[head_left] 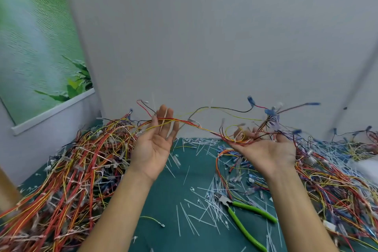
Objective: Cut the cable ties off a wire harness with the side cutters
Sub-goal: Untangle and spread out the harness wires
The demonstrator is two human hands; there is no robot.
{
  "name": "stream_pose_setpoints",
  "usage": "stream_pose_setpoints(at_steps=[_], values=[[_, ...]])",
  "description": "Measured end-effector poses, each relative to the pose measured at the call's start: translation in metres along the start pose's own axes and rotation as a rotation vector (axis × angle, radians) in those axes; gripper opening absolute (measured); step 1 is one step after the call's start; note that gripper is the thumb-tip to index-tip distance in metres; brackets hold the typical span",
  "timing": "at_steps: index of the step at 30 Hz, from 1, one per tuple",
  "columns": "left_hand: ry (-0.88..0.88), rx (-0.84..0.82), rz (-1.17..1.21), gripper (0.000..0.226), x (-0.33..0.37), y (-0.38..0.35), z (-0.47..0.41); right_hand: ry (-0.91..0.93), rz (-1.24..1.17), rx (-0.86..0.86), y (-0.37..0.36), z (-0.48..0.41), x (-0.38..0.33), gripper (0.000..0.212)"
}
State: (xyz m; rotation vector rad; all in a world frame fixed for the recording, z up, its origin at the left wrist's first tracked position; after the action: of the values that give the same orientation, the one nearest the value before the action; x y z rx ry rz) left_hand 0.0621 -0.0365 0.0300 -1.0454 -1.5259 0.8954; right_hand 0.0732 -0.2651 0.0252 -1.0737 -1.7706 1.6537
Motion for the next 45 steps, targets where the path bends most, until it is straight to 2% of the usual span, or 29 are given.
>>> stream_pose_setpoints(at_steps=[1, 2, 3, 5, 7, 12, 15, 18, 24, 27, 32, 37, 45], values=[[-0.03, -0.01, -0.045, 0.026, 0.004, -0.001, -0.001, 0.102, 0.041, 0.069, 0.008, 0.001, -0.01, 0.084], [-0.072, -0.011, -0.111, 0.023, 0.009, -0.001, -0.001, 0.145, 0.158, 0.227, 0.013, 0.005, -0.017, 0.074], [-0.113, -0.015, -0.177, 0.022, 0.013, 0.0, -0.001, 0.23, 0.266, 0.313, 0.019, 0.008, -0.025, 0.071], [-0.179, 0.004, -0.288, 0.021, 0.023, -0.002, 0.0, 0.245, 0.412, 0.314, 0.015, 0.009, -0.023, 0.066], [-0.221, 0.027, -0.352, 0.021, 0.03, -0.002, 0.001, 0.253, 0.566, 0.341, 0.013, 0.01, -0.018, 0.044], [-0.228, -0.008, -0.463, 0.021, 0.036, -0.007, 0.004, 0.235, 0.665, 0.312, 0.003, 0.011, -0.013, 0.019], [-0.146, -0.052, -0.56, 0.019, 0.03, -0.011, 0.007, 0.222, 0.668, 0.273, 0.0, 0.009, -0.005, 0.024], [-0.086, -0.076, -0.668, 0.018, 0.019, -0.012, 0.01, 0.196, 0.783, 0.283, -0.003, 0.009, 0.0, 0.012], [-0.198, -0.051, -0.755, 0.026, 0.019, -0.015, 0.012, 0.289, 0.938, 0.308, -0.007, 0.011, -0.004, 0.013], [-0.285, -0.01, -0.756, 0.023, 0.025, -0.014, 0.011, 0.318, 1.051, 0.278, -0.009, 0.012, -0.003, 0.004], [-0.344, 0.031, -0.755, 0.014, 0.029, -0.013, 0.012, 0.317, 1.278, 0.385, -0.004, 0.015, -0.006, 0.017], [-0.354, 0.07, -0.733, 0.013, 0.038, -0.007, 0.009, 0.355, 1.155, 0.374, -0.004, 0.014, -0.007, 0.018], [-0.368, 0.132, -0.585, 0.012, 0.062, 0.008, 0.001, 0.331, 0.971, 0.474, 0.008, 0.022, -0.033, 0.018]])
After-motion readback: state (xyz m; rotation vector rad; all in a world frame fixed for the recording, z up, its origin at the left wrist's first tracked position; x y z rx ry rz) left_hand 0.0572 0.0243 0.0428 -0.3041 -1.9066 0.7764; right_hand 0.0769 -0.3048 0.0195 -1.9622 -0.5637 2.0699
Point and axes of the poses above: each hand's wrist, its own z-axis away from the middle knuckle, its own y-axis out of the back of the hand, x = y × z, the point moved 6 cm from there along -z, towards the middle knuckle, and after that the axes turned 7 degrees about z, right-handed, at the moved point
